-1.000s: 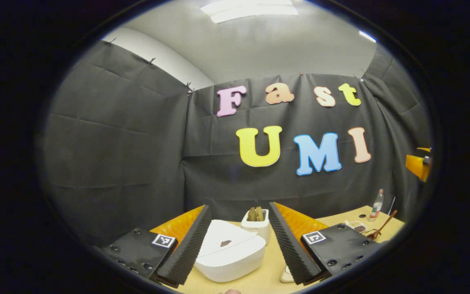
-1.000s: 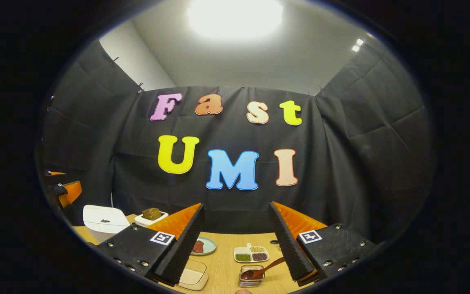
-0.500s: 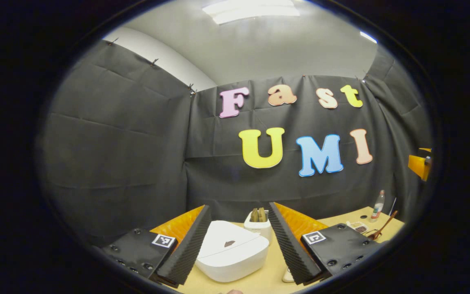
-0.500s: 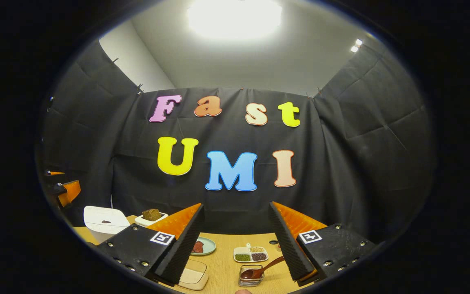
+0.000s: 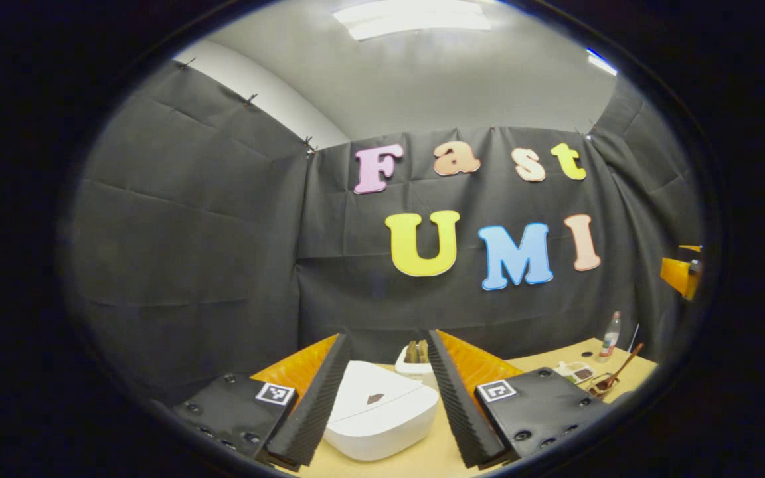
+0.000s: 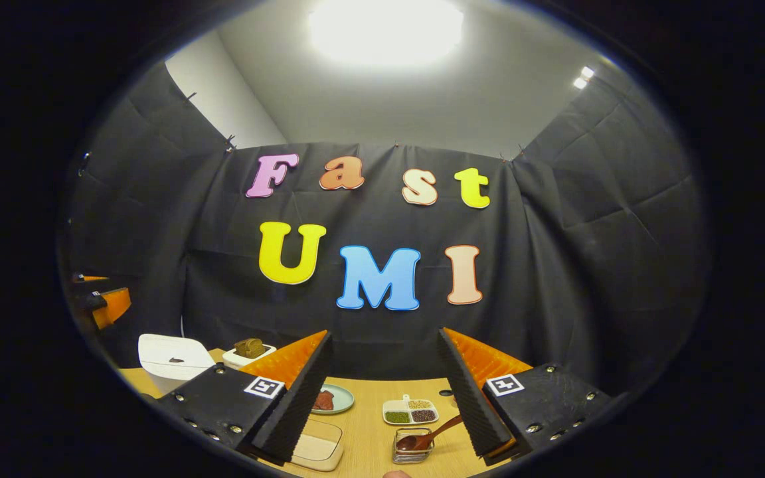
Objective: Close the left gripper, press the button to open the rice cooker; take a wooden spoon from the chopstick holder with the right hand, scoop a spoonful of rice and pour it into the rice cooker, then put the wooden spoon back into the chopstick holder.
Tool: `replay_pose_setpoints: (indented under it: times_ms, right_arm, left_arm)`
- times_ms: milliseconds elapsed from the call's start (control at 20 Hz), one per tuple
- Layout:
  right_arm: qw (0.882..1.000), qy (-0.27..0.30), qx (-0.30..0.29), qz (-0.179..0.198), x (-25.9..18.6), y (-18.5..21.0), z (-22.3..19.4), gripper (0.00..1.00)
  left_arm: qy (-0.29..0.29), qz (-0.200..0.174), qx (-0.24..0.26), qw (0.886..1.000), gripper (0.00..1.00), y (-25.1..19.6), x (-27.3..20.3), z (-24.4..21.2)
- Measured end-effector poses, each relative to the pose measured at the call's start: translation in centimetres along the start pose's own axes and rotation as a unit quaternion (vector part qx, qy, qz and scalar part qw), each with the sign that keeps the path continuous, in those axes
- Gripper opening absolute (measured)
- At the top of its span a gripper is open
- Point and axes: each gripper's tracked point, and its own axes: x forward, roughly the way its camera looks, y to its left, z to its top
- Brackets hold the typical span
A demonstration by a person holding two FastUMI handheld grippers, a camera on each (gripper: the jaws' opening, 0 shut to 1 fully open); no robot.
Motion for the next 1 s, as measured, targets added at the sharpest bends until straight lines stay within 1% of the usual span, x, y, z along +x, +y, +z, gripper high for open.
replay_pose_setpoints:
  times_ms: [50, 100, 150, 200, 300, 350, 450, 500, 550, 650, 700, 750, 800, 1000]
  right_arm:
    - [1.0, -0.001, 0.001, -0.001, -0.2, 0.1, 0.0, 0.95]
    - [1.0, -0.001, 0.002, -0.002, -0.1, 0.3, 0.0, 0.95]
    - [1.0, 0.0, 0.003, -0.002, -0.2, 0.4, 0.0, 0.95]
    - [1.0, 0.0, 0.003, -0.001, -0.3, 0.5, 0.1, 0.95]
    - [1.0, -0.002, 0.003, -0.001, -0.4, 0.7, 0.2, 0.95]
    - [1.0, -0.003, 0.002, -0.002, -0.5, 0.9, 0.3, 0.95]
    - [1.0, -0.003, 0.001, -0.004, -0.7, 1.1, 0.2, 0.95]
    - [1.0, -0.003, 0.001, -0.004, -0.7, 1.2, 0.2, 0.95]
    - [1.0, -0.005, 0.001, -0.006, -0.8, 1.3, 0.4, 0.95]
    - [1.0, -0.004, 0.003, -0.004, -1.0, 1.8, 0.4, 0.95]
    - [1.0, -0.005, 0.0, -0.006, -1.1, 1.8, 0.5, 0.95]
    - [1.0, -0.007, -0.002, -0.009, -1.2, 1.7, 0.7, 0.95]
    - [1.0, -0.009, -0.004, -0.01, -1.4, 1.8, 0.8, 0.95]
    - [1.0, -0.006, -0.011, -0.024, -1.9, 1.7, 0.6, 0.95]
  left_arm:
    - [0.003, -0.003, -0.001, 1.0, 0.85, 0.1, -0.1, -0.1]
    - [0.007, -0.009, -0.001, 1.0, 0.78, 0.0, -0.1, -0.5]
    - [0.01, -0.015, -0.001, 1.0, 0.75, -0.2, -0.2, -0.7]
    - [0.011, -0.004, 0.003, 1.0, 0.57, 0.4, -0.2, -0.9]
    - [0.011, 0.004, 0.008, 1.0, 0.22, 1.2, -0.3, -0.9]
    - [0.014, 0.001, 0.008, 1.0, 0.2, 1.0, -0.3, -1.3]
    - [0.016, 0.014, 0.008, 1.0, 0.21, 1.9, -0.5, -1.7]
    - [0.015, 0.017, 0.006, 1.0, 0.13, 2.2, -0.5, -1.6]
    - [0.021, 0.006, 0.001, 1.0, 0.09, 1.8, -0.3, -1.7]
    - [0.034, -0.007, -0.004, 0.999, 0.08, 1.5, -0.1, -2.9]
    - [0.037, -0.01, -0.008, 0.999, 0.11, 1.6, 0.2, -3.2]
    - [0.041, -0.012, -0.012, 0.999, 0.11, 1.9, 0.6, -3.5]
    - [0.045, -0.013, -0.016, 0.999, 0.08, 2.1, 1.1, -3.8]
    - [0.061, -0.016, -0.025, 0.998, 0.08, 3.3, 3.1, -5.4]
